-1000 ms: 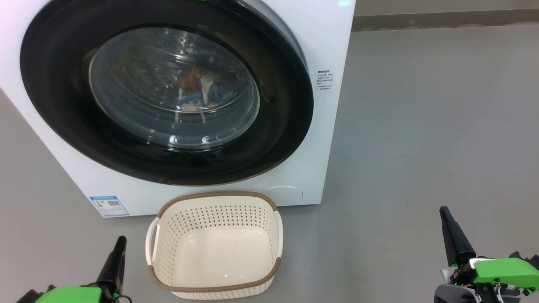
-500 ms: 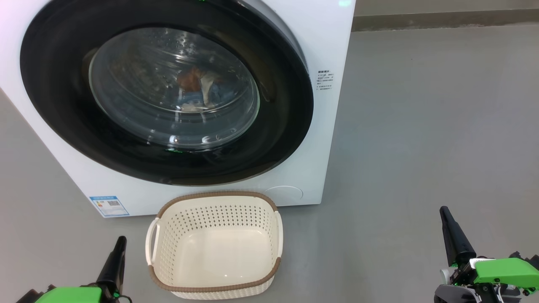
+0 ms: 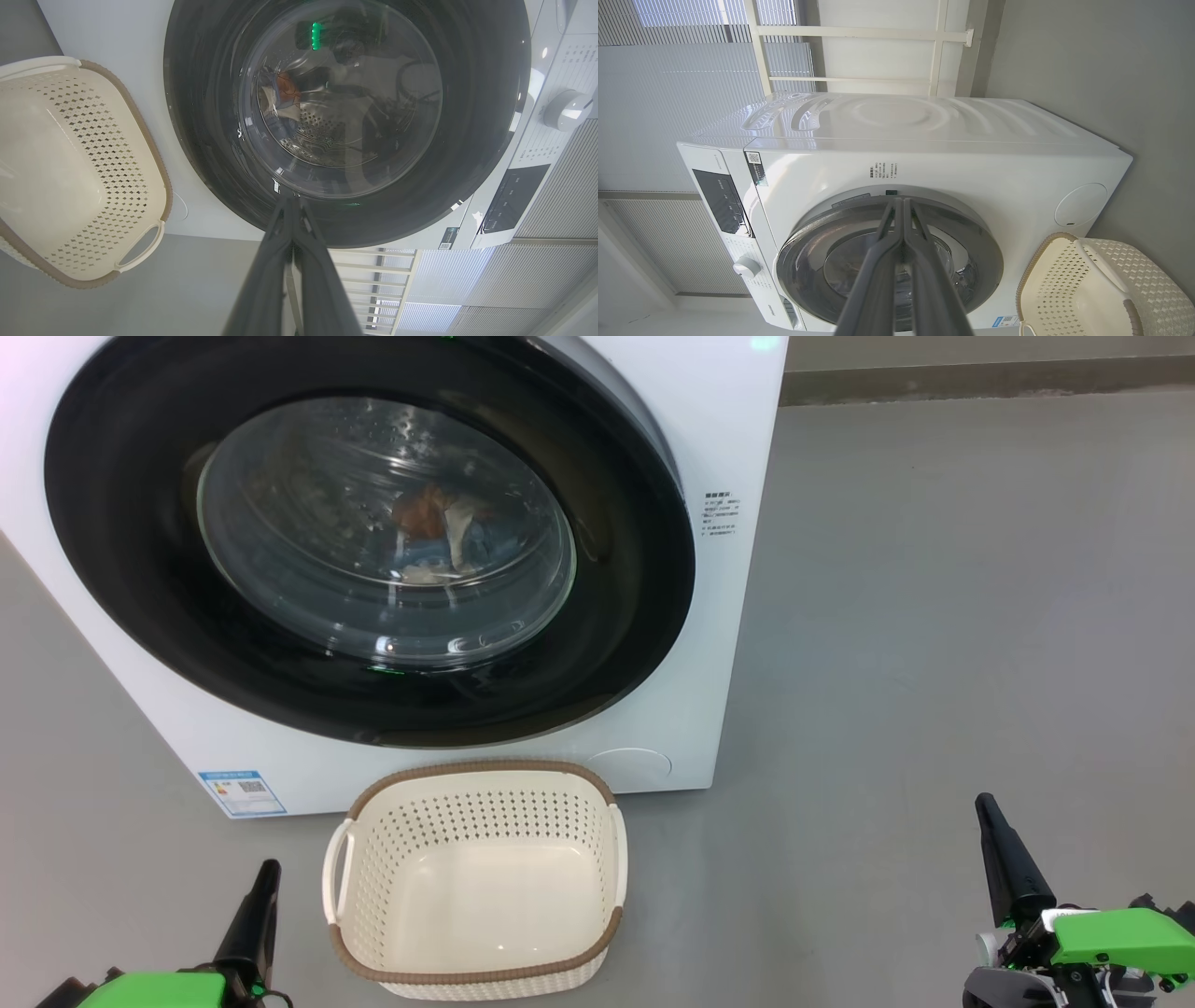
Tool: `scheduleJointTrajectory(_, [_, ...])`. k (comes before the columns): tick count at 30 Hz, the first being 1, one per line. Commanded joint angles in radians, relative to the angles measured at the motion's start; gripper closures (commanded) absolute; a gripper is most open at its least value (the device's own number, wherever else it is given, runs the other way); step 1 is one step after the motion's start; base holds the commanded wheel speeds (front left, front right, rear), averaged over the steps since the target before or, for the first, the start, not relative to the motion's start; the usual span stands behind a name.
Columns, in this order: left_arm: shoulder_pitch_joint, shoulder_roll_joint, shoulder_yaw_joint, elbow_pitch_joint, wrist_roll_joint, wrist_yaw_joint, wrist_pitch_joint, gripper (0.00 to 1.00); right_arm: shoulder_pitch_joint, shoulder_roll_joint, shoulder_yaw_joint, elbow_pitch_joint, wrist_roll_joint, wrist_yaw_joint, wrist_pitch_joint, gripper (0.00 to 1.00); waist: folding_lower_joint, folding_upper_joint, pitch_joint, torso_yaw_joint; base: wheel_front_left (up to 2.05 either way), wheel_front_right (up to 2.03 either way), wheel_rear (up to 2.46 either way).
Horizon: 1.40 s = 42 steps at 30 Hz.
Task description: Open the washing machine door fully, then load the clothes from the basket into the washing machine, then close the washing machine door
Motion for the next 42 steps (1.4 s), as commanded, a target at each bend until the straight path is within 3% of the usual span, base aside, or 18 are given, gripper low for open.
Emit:
scheduleJointTrajectory(1, [-0.041,0.013,0.035,-0.019,-0.008,-0.003,0.006,1.00,-0.010,-0.001,0.021,-0.029,0.003,0.002,0.007,1.00,0.0000,0.0000,0.000,0.000,0.00,0.00,0.00])
scheduleJointTrajectory(42, [-0.041,0.013,0.036,-0.019,-0.008,-0.003,0.007,1.00,-0.010,0.000,0.020,-0.029,0.001,0.002,0.009,1.00,0.0000,0.0000,0.000,0.000,0.00,0.00,0.00])
